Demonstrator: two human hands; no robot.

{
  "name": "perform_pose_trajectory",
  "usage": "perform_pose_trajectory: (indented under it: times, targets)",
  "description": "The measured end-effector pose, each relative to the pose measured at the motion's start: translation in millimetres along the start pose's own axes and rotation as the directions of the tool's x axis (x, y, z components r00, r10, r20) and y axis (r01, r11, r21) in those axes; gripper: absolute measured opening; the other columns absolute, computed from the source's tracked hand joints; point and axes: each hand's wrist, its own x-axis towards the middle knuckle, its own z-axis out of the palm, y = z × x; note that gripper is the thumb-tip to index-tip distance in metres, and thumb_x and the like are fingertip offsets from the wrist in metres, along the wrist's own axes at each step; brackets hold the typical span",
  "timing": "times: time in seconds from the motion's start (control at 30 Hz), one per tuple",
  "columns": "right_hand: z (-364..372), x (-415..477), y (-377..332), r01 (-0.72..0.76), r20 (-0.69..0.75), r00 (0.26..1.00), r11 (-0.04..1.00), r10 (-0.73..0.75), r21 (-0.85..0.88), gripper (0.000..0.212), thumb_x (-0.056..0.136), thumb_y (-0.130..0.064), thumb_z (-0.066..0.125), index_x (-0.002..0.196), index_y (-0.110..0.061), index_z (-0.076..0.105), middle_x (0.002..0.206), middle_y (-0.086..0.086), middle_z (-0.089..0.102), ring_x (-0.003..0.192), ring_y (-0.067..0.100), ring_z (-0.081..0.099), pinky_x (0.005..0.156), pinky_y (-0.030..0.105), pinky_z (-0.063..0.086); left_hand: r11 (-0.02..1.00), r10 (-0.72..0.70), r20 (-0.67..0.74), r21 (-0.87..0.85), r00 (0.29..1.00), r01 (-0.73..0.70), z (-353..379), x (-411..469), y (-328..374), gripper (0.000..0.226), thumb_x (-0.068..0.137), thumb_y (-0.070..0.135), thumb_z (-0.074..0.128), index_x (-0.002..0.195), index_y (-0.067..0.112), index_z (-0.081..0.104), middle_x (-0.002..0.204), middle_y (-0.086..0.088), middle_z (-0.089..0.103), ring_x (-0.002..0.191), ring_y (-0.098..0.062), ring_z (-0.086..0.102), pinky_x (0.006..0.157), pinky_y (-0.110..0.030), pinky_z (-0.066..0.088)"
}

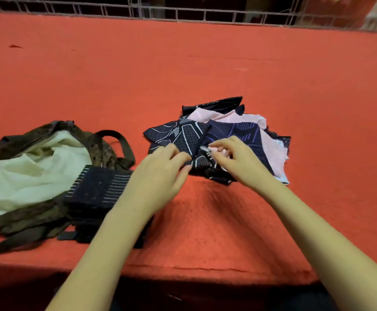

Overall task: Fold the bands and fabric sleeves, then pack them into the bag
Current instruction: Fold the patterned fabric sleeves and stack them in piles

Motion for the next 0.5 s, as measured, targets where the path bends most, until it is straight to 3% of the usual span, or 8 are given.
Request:
perform_pose_trajectory:
  times: [0.13, 0.2, 0.3, 0.4, 0.5]
  targets:
    - [-28, 24, 53, -0.091, -0.115, 0.990, 0.988, 0.077, -0.126, 0.022, 0.089, -0.020, 0.056, 0.108, -0.019, 0.067, 0.098, 0.006, 0.058, 0.081, 0.011, 0.051, 0.085, 0.032, 0.043, 0.998, -0.031, 0.064, -0.057, 0.997, 0.035, 56, 43, 32, 0.049, 0.086, 0.041, 0.029, 0.097, 0.011, 0.065, 0.089, -0.010, 0.056, 0.080, -0.032, 0.056, 0.067, -0.043, 0.049]
    - [-35, 35, 67, -0.090, -0.132, 0.989, 0.983, 0.069, -0.163, 0.024, 0.089, -0.017, 0.055, 0.110, -0.015, 0.067, 0.104, 0.008, 0.057, 0.087, 0.015, 0.052, 0.084, 0.027, 0.040, 0.989, -0.095, 0.070, -0.105, 0.993, 0.102, 74, 61, 41, 0.042, 0.091, 0.039, 0.035, 0.101, 0.009, 0.064, 0.093, -0.012, 0.056, 0.086, -0.033, 0.055, 0.073, -0.044, 0.047]
    - [-38, 52, 77, -0.067, -0.130, 0.991, 0.975, 0.039, -0.213, 0.027, 0.089, -0.014, 0.053, 0.113, -0.013, 0.066, 0.114, 0.010, 0.056, 0.106, 0.022, 0.051, 0.087, 0.027, 0.035, 0.963, -0.193, 0.063, -0.177, 0.979, 0.201, 94, 86, 48, 0.028, 0.096, 0.028, 0.048, 0.111, 0.008, 0.060, 0.103, -0.013, 0.055, 0.099, -0.032, 0.052, 0.085, -0.042, 0.042]
    - [-39, 68, 81, -0.051, -0.100, 0.995, 0.964, 0.025, -0.262, 0.031, 0.092, -0.013, 0.048, 0.120, -0.011, 0.060, 0.123, 0.010, 0.051, 0.119, 0.024, 0.044, 0.090, 0.025, 0.030, 0.920, -0.310, 0.084, -0.225, 0.947, 0.322, 105, 106, 54, 0.033, 0.098, 0.032, 0.044, 0.118, 0.009, 0.054, 0.109, -0.013, 0.055, 0.102, -0.030, 0.053, 0.082, -0.036, 0.037]
    - [-38, 83, 84, -0.082, -0.039, 0.997, 0.946, 0.073, -0.313, 0.034, 0.094, -0.015, 0.045, 0.126, -0.012, 0.056, 0.130, 0.012, 0.049, 0.124, 0.026, 0.042, 0.098, 0.034, 0.033, 0.866, -0.411, 0.140, -0.249, 0.901, 0.434, 116, 114, 55, 0.036, 0.099, 0.036, 0.041, 0.121, 0.008, 0.050, 0.110, -0.014, 0.055, 0.101, -0.032, 0.054, 0.079, -0.035, 0.036]
